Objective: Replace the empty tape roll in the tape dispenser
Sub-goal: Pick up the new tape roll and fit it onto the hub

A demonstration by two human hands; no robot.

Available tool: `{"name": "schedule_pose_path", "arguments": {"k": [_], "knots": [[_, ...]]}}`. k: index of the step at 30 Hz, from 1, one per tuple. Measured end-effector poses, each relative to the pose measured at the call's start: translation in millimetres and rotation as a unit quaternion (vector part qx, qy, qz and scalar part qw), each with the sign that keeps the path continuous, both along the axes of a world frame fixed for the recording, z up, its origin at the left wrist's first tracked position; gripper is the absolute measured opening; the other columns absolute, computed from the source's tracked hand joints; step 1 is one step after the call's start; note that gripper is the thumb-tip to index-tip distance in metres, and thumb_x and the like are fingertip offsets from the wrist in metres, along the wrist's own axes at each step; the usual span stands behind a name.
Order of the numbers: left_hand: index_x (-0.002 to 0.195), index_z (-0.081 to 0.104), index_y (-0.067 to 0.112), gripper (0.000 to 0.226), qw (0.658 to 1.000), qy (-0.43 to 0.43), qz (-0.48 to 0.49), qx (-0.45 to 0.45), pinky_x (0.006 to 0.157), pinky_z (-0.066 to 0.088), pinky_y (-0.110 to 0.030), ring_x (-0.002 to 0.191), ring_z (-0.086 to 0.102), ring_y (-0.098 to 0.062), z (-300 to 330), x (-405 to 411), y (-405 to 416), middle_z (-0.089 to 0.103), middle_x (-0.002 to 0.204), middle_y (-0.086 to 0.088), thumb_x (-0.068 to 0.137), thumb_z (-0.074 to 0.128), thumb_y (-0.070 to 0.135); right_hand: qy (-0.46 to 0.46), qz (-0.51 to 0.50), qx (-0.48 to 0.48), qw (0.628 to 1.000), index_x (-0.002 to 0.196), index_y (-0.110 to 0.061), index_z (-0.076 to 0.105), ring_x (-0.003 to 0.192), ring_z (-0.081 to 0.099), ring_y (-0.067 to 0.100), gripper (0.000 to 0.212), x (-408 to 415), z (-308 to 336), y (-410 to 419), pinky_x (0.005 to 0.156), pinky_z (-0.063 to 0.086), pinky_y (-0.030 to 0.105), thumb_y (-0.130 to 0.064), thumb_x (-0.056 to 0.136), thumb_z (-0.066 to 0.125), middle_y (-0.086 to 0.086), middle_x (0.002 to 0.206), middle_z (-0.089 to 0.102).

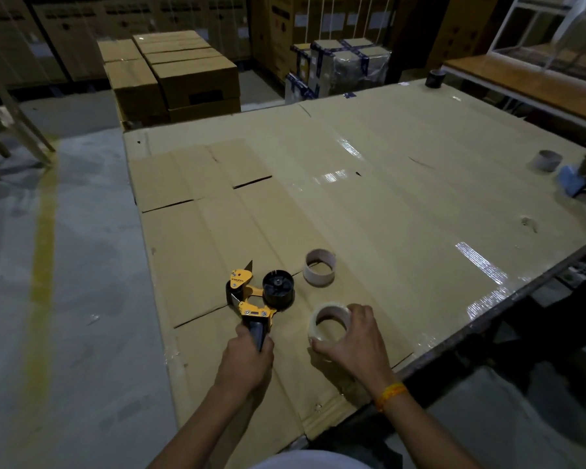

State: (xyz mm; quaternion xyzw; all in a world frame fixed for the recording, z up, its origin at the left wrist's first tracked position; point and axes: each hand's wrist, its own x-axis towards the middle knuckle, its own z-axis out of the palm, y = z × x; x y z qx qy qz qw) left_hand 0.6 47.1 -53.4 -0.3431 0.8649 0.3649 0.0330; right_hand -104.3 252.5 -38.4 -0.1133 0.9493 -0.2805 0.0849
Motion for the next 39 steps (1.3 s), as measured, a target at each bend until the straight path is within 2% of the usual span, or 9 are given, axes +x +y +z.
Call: {"name": "schedule_pose_path", "arguments": {"k": [5, 11, 16, 19, 22, 25, 30, 36, 39], "knots": [[0.116, 0.047, 0.010, 0.039, 1.000, 0.012, -0.005, 0.009, 0.068, 0.045, -0.033, 0.095, 0.069, -0.036, 0.5, 4.4, -1.3, 0.069, 0.110, -0.019, 0.100, 0.060, 0.043, 0.081, 0.068, -0.087, 0.991, 0.135, -0.020, 0.055, 0.113, 0.054, 0.010, 0.094, -1.9, 1.2, 0.7, 0.090, 0.057, 0.027, -0.066, 0.058, 0.083, -0.006, 0.123, 0.049], [0.118, 0.046, 0.013, 0.038, 1.000, 0.018, -0.008, 0.012, 0.069, 0.044, -0.032, 0.096, 0.069, -0.035, 2.7, 6.4, 3.2, 0.069, 0.110, -0.017, 0.101, 0.057, 0.045, 0.173, 0.139, -0.189, 0.957, 0.133, -0.020, 0.062, 0.117, 0.058, 0.013, 0.082, -15.3, 34.9, -20.1, 0.094, 0.053, 0.023, -0.034, 0.059, 0.093, -0.006, 0.121, 0.055], [0.122, 0.046, 0.016, 0.043, 1.000, 0.014, -0.022, -0.004, 0.069, 0.049, -0.036, 0.096, 0.070, -0.033, 3.7, 8.4, 2.6, 0.070, 0.110, -0.014, 0.100, 0.053, 0.053, 0.167, 0.162, -0.213, 0.949, 0.130, -0.015, 0.063, 0.121, 0.055, 0.014, 0.078, -33.4, 54.0, -57.9, 0.097, 0.050, 0.018, -0.036, 0.061, 0.092, 0.002, 0.126, 0.054], [0.123, 0.044, 0.019, 0.045, 0.999, 0.012, -0.029, -0.024, 0.077, 0.057, -0.041, 0.096, 0.071, -0.033, 4.8, 8.6, 1.4, 0.071, 0.109, -0.012, 0.099, 0.049, 0.057, 0.141, 0.156, -0.140, 0.968, 0.128, -0.020, 0.066, 0.119, 0.052, 0.017, 0.081, -49.3, 46.4, -83.2, 0.098, 0.045, 0.021, -0.061, 0.061, 0.088, -0.003, 0.120, 0.056], [0.129, 0.043, 0.019, 0.049, 0.999, 0.017, -0.034, -0.035, 0.078, 0.056, -0.040, 0.097, 0.071, -0.031, 5.4, 8.5, 1.7, 0.071, 0.109, -0.009, 0.100, 0.046, 0.058, 0.077, 0.149, -0.074, 0.983, 0.138, -0.017, 0.063, 0.123, 0.051, 0.016, 0.099, -58.6, 35.3, -97.2, 0.099, 0.034, 0.015, -0.076, 0.060, 0.079, -0.003, 0.125, 0.055], [0.128, 0.044, 0.019, 0.049, 0.999, 0.021, -0.028, -0.036, 0.079, 0.056, -0.040, 0.098, 0.071, -0.030, 6.5, 8.4, 1.2, 0.071, 0.108, -0.008, 0.100, 0.045, 0.059, 0.037, 0.157, -0.062, 0.985, 0.144, -0.008, 0.058, 0.125, 0.052, 0.020, 0.110, -58.5, 39.4, -106.7, 0.098, 0.040, 0.023, -0.072, 0.057, 0.079, 0.004, 0.131, 0.052], [0.127, 0.044, 0.018, 0.048, 0.999, 0.022, -0.024, -0.032, 0.073, 0.050, -0.034, 0.094, 0.071, -0.027, 7.3, 7.4, 0.0, 0.071, 0.107, -0.006, 0.101, 0.044, 0.058, 0.042, 0.196, 0.010, 0.980, 0.139, -0.012, 0.061, 0.118, 0.058, 0.023, 0.103, -67.5, 53.0, -117.2, 0.096, 0.055, 0.037, -0.065, 0.056, 0.093, 0.004, 0.130, 0.052], [0.128, 0.044, 0.020, 0.046, 0.999, 0.026, -0.021, -0.039, 0.067, 0.043, -0.031, 0.089, 0.070, -0.025, 6.5, 7.4, 1.5, 0.070, 0.102, -0.003, 0.101, 0.044, 0.058, 0.041, 0.226, 0.125, 0.965, 0.129, -0.017, 0.072, 0.105, 0.065, 0.026, 0.086, -83.7, 61.8, -133.0, 0.077, 0.052, 0.033, -0.069, 0.063, 0.089, 0.007, 0.124, 0.061], [0.128, 0.043, 0.021, 0.045, 0.999, 0.025, -0.023, -0.042, 0.066, 0.042, -0.031, 0.087, 0.070, -0.023, 6.2, 6.7, 2.3, 0.067, 0.097, -0.001, 0.102, 0.044, 0.057, 0.013, 0.234, 0.164, 0.958, 0.120, -0.013, 0.072, 0.098, 0.065, 0.026, 0.078, -90.9, 54.2, -140.0, 0.069, 0.043, 0.031, -0.067, 0.067, 0.088, 0.010, 0.119, 0.062]]}}
